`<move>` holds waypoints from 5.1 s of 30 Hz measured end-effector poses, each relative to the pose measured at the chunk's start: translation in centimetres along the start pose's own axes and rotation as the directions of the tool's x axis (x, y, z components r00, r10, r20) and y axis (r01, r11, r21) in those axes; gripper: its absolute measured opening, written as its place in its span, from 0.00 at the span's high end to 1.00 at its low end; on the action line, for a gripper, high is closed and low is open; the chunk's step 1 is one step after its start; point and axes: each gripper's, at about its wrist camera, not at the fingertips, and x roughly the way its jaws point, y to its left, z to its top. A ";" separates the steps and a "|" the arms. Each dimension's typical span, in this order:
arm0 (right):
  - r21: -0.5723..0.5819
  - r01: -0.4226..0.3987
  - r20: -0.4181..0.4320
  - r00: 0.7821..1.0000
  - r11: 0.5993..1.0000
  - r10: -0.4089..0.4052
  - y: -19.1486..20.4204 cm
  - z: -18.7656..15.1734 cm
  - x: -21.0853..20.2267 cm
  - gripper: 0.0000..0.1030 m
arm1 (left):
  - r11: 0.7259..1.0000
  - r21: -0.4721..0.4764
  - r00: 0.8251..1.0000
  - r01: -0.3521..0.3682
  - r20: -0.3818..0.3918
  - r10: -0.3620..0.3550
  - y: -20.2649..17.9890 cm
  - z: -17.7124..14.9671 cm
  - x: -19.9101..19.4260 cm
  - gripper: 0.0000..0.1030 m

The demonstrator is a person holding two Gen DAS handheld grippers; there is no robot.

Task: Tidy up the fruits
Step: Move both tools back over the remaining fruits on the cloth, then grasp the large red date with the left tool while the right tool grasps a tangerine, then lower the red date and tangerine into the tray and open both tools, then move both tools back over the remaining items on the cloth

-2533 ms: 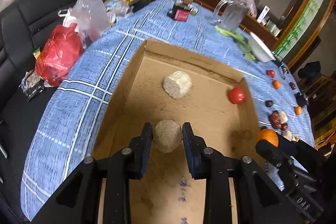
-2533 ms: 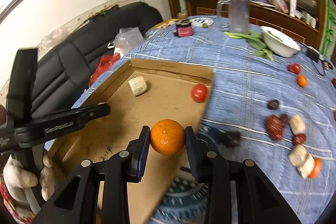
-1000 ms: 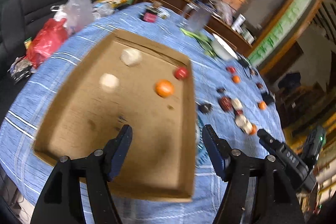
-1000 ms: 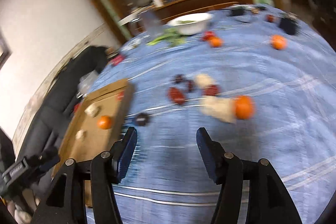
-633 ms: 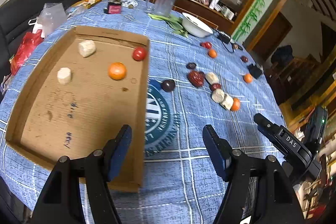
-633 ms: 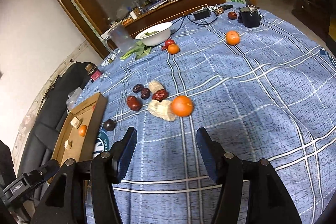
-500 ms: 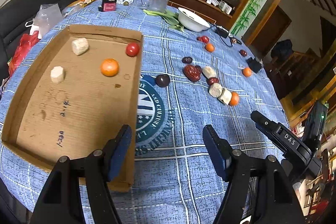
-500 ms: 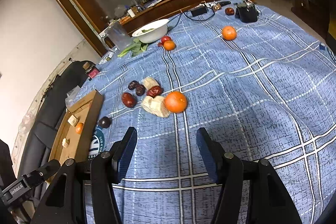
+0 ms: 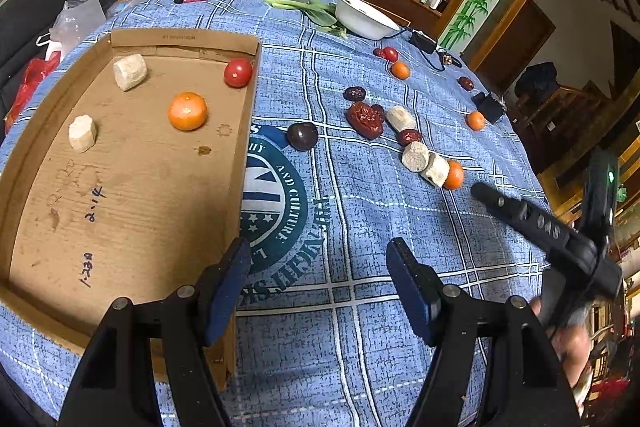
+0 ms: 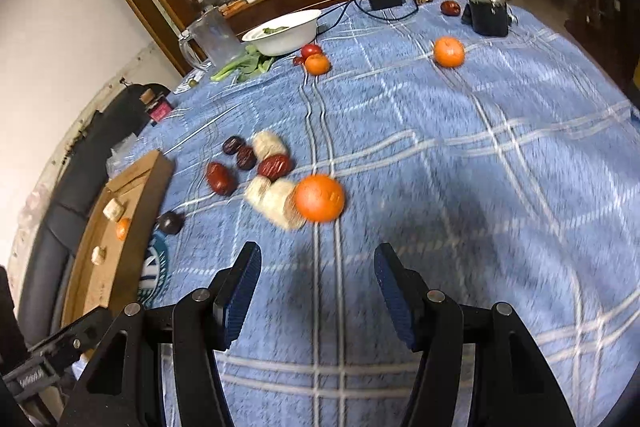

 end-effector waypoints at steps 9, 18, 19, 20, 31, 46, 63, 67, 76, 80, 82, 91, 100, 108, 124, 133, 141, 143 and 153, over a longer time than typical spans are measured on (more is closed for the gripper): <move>-0.031 0.032 0.027 0.999 0.999 -0.031 -0.7 2.9 2.9 0.46 | 1.000 0.000 1.000 0.007 0.022 -0.007 -0.3 1.2 0.3 0.33; -0.024 -0.083 -0.075 0.994 0.996 0.081 -0.4 2.1 3.2 0.56 | 1.000 -0.001 1.000 0.006 0.005 -0.006 -0.5 1.6 1.1 0.33; -0.022 -0.088 -0.098 0.992 0.996 0.086 -0.6 1.6 2.7 0.56 | 1.000 -0.004 1.000 0.008 0.008 -0.008 -0.4 1.8 0.9 0.33; -0.023 -0.082 -0.119 0.990 0.996 0.079 -1.0 1.1 2.2 0.56 | 1.000 -0.007 1.000 0.010 0.010 -0.010 -0.4 1.8 0.9 0.33; -0.137 -0.005 -0.100 0.995 0.990 -0.009 -0.9 0.0 0.9 0.56 | 0.996 -0.021 0.996 0.082 -0.014 -0.082 -2.2 4.5 2.4 0.33; -0.116 -0.031 -0.074 0.997 0.993 0.022 -2.1 0.3 1.2 0.55 | 0.998 0.051 0.992 -0.035 -0.119 0.041 -5.6 10.2 13.4 0.41; -0.051 -0.148 -0.083 0.986 0.988 0.143 -2.7 0.1 1.8 0.63 | 0.980 0.193 0.999 -0.047 -0.004 0.049 -7.4 7.1 9.0 0.67; -0.043 -0.140 -0.061 0.989 0.989 0.137 -2.4 0.0 1.1 0.67 | 0.984 0.176 0.999 -0.016 0.032 0.011 -6.7 5.9 6.4 0.67; -0.041 -0.128 -0.003 0.992 0.991 0.128 -1.9 -0.3 -1.7 0.67 | 0.997 0.068 0.994 0.034 0.098 -0.041 -2.4 3.9 1.4 0.66; -0.043 -0.140 0.014 0.990 0.989 0.140 -1.1 -0.3 -2.8 0.67 | 0.999 0.035 0.991 0.013 0.136 -0.018 0.1 3.3 -0.7 0.66; -0.063 -0.147 0.017 0.989 0.987 0.149 0.1 -0.3 -3.3 0.67 | 1.000 0.005 0.990 -0.004 0.144 0.003 1.8 3.1 -1.3 0.66; -0.202 -0.238 -0.034 0.971 0.950 0.236 8.3 -0.6 -3.1 0.66 | 0.975 -0.169 0.962 -0.144 0.208 0.178 10.9 3.3 -4.5 0.66; -0.326 -0.345 -0.177 0.937 0.880 0.302 18.9 -1.6 1.9 0.66 | 0.955 -0.215 0.958 -0.203 0.159 0.239 15.2 3.9 -4.2 0.66; -0.403 -0.373 -0.272 0.921 0.836 0.280 25.3 -3.1 7.6 0.66 | 0.948 -0.201 0.960 -0.248 0.081 0.269 17.3 6.1 -1.8 0.66; -0.448 -0.316 -0.256 0.942 0.837 0.218 27.0 -3.4 10.8 0.65 | 0.942 -0.279 0.969 -0.185 0.108 0.222 18.5 6.4 -2.3 0.50; -0.418 -0.329 -0.193 0.943 0.847 0.271 25.6 -3.3 7.0 0.57 | 0.932 -0.349 0.969 -0.095 0.181 0.166 17.9 4.6 -6.1 0.36; -0.220 -0.310 -0.059 0.951 0.925 0.305 18.6 -2.9 1.3 0.45 | 0.944 -0.317 0.967 -0.093 0.196 0.161 14.2 3.0 -7.9 0.27; -0.188 -0.294 -0.031 0.956 0.937 0.293 17.1 -3.1 0.2 0.45 | 0.957 -0.279 0.969 -0.080 0.203 0.140 12.2 2.8 -8.3 0.25; -0.117 -0.213 0.166 0.959 0.970 0.231 11.3 -2.9 -8.7 0.42 | 0.995 -0.103 0.965 0.008 0.263 0.019 4.4 1.0 -11.8 0.25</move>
